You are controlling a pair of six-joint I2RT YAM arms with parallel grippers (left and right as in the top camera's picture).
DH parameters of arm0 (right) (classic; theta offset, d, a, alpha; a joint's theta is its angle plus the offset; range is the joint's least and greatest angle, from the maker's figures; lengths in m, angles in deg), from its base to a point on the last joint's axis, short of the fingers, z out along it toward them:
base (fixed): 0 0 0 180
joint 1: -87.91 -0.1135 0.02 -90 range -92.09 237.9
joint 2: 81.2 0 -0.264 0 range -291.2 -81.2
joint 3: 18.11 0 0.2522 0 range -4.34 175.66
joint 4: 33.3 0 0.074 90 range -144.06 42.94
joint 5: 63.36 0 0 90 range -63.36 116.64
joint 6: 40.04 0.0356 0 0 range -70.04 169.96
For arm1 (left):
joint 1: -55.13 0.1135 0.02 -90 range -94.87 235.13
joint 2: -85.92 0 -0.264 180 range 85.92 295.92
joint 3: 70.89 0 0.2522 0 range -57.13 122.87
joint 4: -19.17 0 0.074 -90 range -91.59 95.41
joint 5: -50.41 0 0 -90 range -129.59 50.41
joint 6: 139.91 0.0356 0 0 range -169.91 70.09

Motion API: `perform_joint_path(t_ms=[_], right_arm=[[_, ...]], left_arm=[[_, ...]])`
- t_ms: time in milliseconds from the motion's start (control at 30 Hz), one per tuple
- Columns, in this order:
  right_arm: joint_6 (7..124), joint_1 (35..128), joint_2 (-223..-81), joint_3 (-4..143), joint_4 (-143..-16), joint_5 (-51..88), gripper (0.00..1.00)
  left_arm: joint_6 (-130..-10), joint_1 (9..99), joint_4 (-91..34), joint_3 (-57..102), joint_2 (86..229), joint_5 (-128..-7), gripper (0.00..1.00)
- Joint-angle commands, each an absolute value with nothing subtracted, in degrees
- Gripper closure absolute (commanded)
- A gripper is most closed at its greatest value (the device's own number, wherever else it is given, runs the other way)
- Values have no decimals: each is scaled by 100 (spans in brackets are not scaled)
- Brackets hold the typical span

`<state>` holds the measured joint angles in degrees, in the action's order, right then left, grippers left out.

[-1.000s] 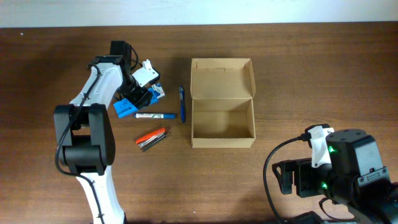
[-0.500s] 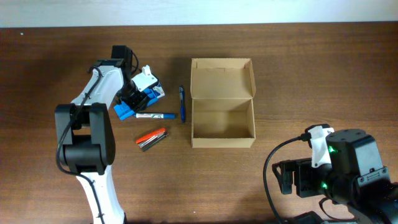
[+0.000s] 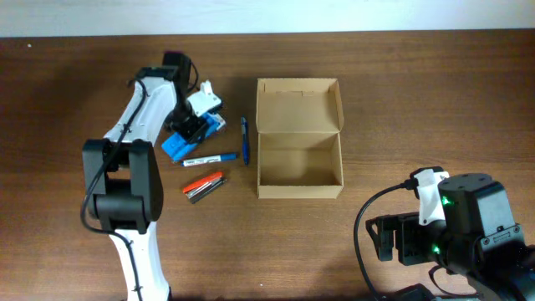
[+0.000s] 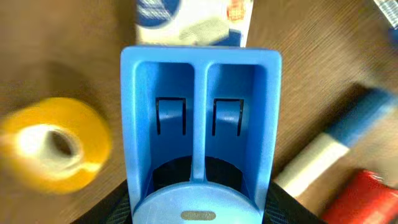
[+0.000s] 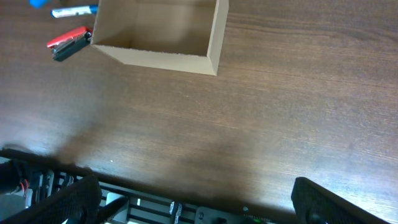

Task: Pack container
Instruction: 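Carry the blue holder into the box and release it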

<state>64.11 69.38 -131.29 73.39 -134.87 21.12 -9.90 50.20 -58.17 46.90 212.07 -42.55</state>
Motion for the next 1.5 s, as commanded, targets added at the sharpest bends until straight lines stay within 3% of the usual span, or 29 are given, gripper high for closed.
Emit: perform_joint_path(t_ms=[0, 233, 400, 600, 833, 1233, 1467], right_arm=[[6387, 6905, -13107, 7398, -13474, 2084, 1], [6387, 6905, -13107, 7398, -13472, 2084, 1], [6387, 6905, -13107, 7398, -13472, 2084, 1], [6387, 6905, -13107, 7398, -13472, 2084, 1], [6387, 6905, -13107, 7398, -13472, 2084, 1], [6387, 6905, -13107, 7398, -13472, 2084, 1], [6387, 6905, -13107, 7398, -13472, 2084, 1]], left_arm=[[-1178, 5012, -6241, 5481, 21242, -4279, 66], [-1176, 4231, -7089, 7252, 21231, -4487, 66], [-1056, 2972, -7569, 7387, 21231, -4712, 66], [-903, 2096, -7910, 7385, 21233, -5123, 66], [-96, 1838, -7917, 6799, 21233, -5531, 66], [-3, 1775, -6835, 5461, 21233, -5527, 66], [118, 1576, -6920, 5319, 21233, -5365, 66]])
